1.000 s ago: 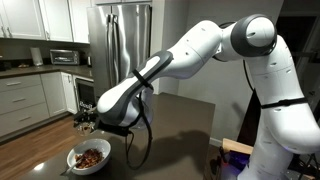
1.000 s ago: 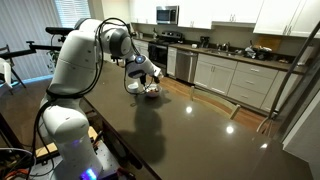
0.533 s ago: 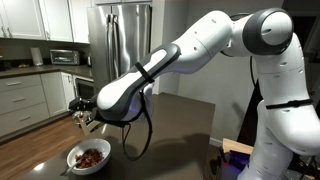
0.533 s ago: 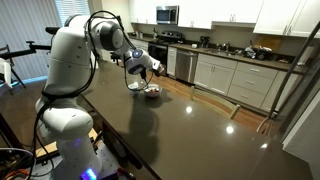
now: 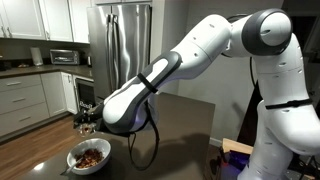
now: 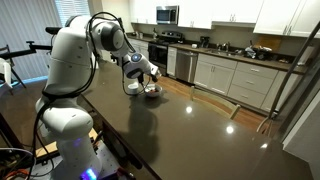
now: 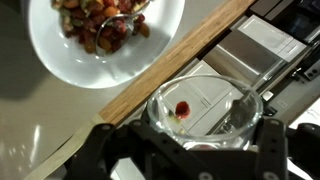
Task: Pour the contents in the glass cup into the bowl on the left
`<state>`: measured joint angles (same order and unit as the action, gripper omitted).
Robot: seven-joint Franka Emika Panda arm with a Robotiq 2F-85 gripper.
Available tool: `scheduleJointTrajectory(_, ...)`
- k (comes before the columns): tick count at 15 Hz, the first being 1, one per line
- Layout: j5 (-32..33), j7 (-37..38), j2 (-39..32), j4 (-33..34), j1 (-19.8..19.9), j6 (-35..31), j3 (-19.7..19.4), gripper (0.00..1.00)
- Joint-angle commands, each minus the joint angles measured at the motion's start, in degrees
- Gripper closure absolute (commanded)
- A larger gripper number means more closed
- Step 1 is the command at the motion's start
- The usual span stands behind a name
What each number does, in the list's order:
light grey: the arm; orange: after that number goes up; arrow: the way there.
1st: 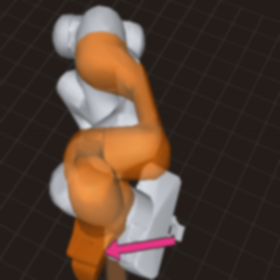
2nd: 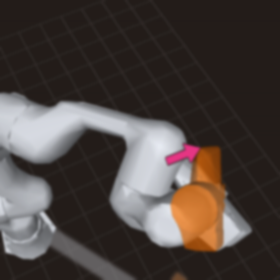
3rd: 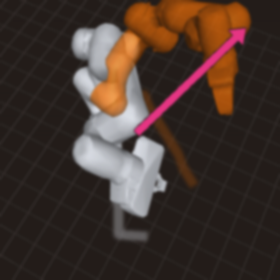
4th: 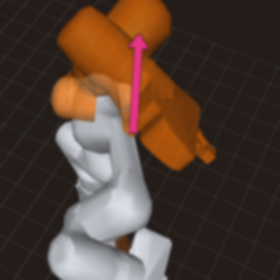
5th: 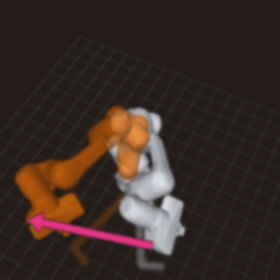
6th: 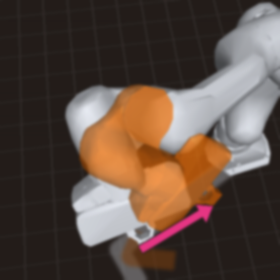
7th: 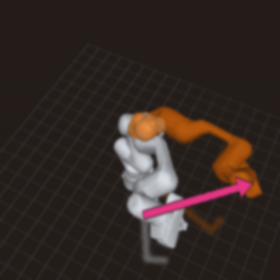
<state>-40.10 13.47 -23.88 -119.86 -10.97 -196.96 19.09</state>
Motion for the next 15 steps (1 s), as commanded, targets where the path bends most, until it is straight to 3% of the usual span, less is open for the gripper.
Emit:
scheduleJointTrajectory(1, 0.3, 2.4, -0.2, -1.6, 4.2, 3.1, 3.7, 0.47)
scheduleJointTrajectory(10, -1.0, 2.4, -2.1, 0.9, 10.8, 12.4, 6.8, 0.47)
scheduleJointTrajectory(15, -1.7, 2.4, -2.7, 2.6, 13.1, 14.0, 7.6, 0.47)
